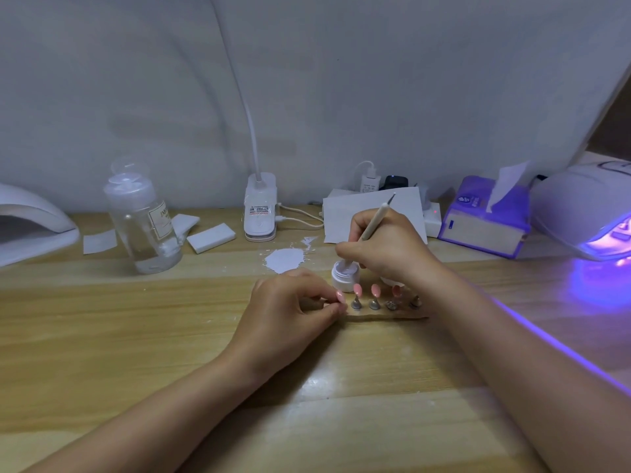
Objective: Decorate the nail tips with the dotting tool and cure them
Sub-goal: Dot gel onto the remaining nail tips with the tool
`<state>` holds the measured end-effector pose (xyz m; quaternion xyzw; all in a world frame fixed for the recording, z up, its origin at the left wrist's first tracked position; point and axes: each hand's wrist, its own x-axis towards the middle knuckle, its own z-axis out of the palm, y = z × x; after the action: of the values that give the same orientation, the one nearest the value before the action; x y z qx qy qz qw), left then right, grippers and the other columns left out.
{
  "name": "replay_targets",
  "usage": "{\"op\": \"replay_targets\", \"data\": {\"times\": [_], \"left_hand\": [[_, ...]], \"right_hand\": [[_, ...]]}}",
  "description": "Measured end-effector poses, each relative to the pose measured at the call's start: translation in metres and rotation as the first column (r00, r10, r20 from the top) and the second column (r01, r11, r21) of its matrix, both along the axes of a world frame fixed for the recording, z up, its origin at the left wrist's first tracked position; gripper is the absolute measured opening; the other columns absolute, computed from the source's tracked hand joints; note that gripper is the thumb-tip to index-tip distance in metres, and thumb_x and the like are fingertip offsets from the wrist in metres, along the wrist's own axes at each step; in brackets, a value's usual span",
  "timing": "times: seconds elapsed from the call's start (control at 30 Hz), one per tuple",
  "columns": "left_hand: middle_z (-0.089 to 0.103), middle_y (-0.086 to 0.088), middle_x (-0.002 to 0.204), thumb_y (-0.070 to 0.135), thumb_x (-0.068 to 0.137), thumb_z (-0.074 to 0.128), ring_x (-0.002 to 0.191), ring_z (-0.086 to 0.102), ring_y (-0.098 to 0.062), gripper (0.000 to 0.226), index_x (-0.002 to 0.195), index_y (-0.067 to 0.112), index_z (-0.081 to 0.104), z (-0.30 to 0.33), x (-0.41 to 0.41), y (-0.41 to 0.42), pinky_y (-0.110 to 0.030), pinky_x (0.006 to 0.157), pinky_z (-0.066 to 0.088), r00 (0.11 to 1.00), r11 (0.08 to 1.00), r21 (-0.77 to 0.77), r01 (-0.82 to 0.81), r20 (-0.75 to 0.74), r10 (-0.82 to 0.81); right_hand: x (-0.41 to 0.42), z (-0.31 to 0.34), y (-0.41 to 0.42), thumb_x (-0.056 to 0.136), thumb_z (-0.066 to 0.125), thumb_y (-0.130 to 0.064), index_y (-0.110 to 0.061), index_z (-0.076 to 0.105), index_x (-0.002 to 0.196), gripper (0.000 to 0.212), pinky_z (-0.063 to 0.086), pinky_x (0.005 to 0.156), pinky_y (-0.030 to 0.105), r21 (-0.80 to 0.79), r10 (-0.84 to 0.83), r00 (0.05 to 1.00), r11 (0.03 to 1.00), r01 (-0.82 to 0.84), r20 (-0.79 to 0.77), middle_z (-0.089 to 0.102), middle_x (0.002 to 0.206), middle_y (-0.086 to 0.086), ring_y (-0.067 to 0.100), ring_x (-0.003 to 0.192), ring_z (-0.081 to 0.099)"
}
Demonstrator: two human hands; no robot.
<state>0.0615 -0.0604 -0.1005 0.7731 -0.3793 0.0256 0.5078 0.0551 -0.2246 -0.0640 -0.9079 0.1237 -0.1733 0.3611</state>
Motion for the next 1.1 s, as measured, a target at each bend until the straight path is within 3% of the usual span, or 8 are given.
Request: {"op": "replay_targets", "data": {"times": [0.2,0.33,0.47,0.6,0.73,0.83,0.93,1.1], "left_hand": [[0.066,0.009,0.077,0.008,0.071,0.076,0.074,0.062,-0.006,0.013,0.075,0.021,0.074,0.000,-0.001,0.001,-0.031,0.072,0.052,0.997,1.000,0.002,0.009,0.083,-0.009],[0.067,0.008,0.078,0.006,0.072,0.075,0.076,0.061,-0.005,0.014,0.076,0.019,0.074,0.001,-0.002,0.002,-0.031,0.073,0.051,0.994,1.000,0.009,0.022,0.106,-0.023],[0.068,0.006,0.081,0.005,0.074,0.073,0.079,0.062,-0.008,0.018,0.075,0.023,0.072,0.001,-0.001,0.002,-0.030,0.074,0.050,0.994,0.999,0.008,0.040,0.097,-0.041],[0.070,0.005,0.079,0.002,0.076,0.071,0.076,0.062,-0.005,0.015,0.076,0.017,0.072,0.002,-0.003,0.001,-0.018,0.071,0.046,0.992,0.995,-0.056,0.082,0.101,-0.076],[0.069,0.001,0.076,0.001,0.077,0.069,0.067,0.060,-0.009,0.007,0.076,0.008,0.071,0.005,-0.007,0.002,-0.022,0.061,0.048,0.972,0.978,-0.037,0.206,0.120,-0.201],[0.066,0.001,0.071,0.004,0.077,0.070,0.061,0.054,-0.004,0.006,0.075,0.009,0.072,0.007,-0.010,-0.002,-0.014,0.053,0.039,0.965,0.965,-0.024,0.260,0.044,-0.259],[0.066,-0.003,0.067,0.003,0.076,0.071,0.058,0.050,-0.004,0.007,0.073,0.008,0.073,0.008,-0.014,-0.006,-0.002,0.057,0.034,0.959,0.959,-0.025,0.281,0.043,-0.279],[0.068,-0.001,0.069,0.001,0.073,0.073,0.062,0.057,-0.007,0.014,0.077,0.014,0.075,0.002,-0.014,-0.007,-0.004,0.061,0.037,0.965,0.965,-0.011,0.261,0.007,-0.261]], "right_hand": [[-0.004,0.003,0.003,0.069,0.068,-0.017,-0.020,0.049,0.049,0.028,0.047,0.051,0.032,-0.027,0.013,0.999,1.000,-0.012,0.044,0.057,0.052,-0.003,0.023,0.054,0.060],[-0.011,0.013,0.002,0.073,0.069,-0.019,-0.020,0.049,0.050,0.030,0.044,0.055,0.027,-0.012,-0.003,0.994,1.000,0.004,0.106,0.054,0.049,-0.007,0.011,0.053,0.054],[-0.026,0.038,0.004,0.081,0.068,-0.029,-0.017,0.053,0.060,0.029,0.035,0.042,0.010,0.278,-0.077,0.926,0.960,-0.031,0.369,0.054,0.039,-0.009,0.000,0.040,0.047],[-0.055,0.032,0.019,0.083,0.062,-0.037,-0.017,0.063,0.072,0.023,0.044,0.046,0.018,0.439,0.023,0.932,0.878,-0.192,0.362,0.067,0.056,0.000,0.006,0.045,0.052],[-0.087,0.004,0.030,0.066,0.066,-0.037,-0.017,0.059,0.055,0.024,0.046,0.049,0.014,0.576,-0.014,0.916,0.781,-0.241,0.402,0.064,0.052,-0.001,0.003,0.046,0.054],[-0.096,-0.012,0.034,0.066,0.067,-0.033,-0.007,0.046,0.049,0.038,0.038,0.049,0.008,0.536,-0.077,0.896,0.823,-0.190,0.437,0.051,0.043,-0.007,0.000,0.042,0.045],[-0.093,-0.014,0.035,0.077,0.066,-0.013,-0.006,0.038,0.052,0.039,0.041,0.046,0.007,0.577,-0.094,0.872,0.783,-0.233,0.481,0.051,0.039,-0.013,-0.003,0.038,0.050],[-0.087,-0.018,0.036,0.080,0.065,-0.009,-0.004,0.042,0.053,0.036,0.037,0.040,0.008,0.573,-0.059,0.884,0.781,-0.249,0.464,0.048,0.034,-0.008,-0.001,0.034,0.050]]}}
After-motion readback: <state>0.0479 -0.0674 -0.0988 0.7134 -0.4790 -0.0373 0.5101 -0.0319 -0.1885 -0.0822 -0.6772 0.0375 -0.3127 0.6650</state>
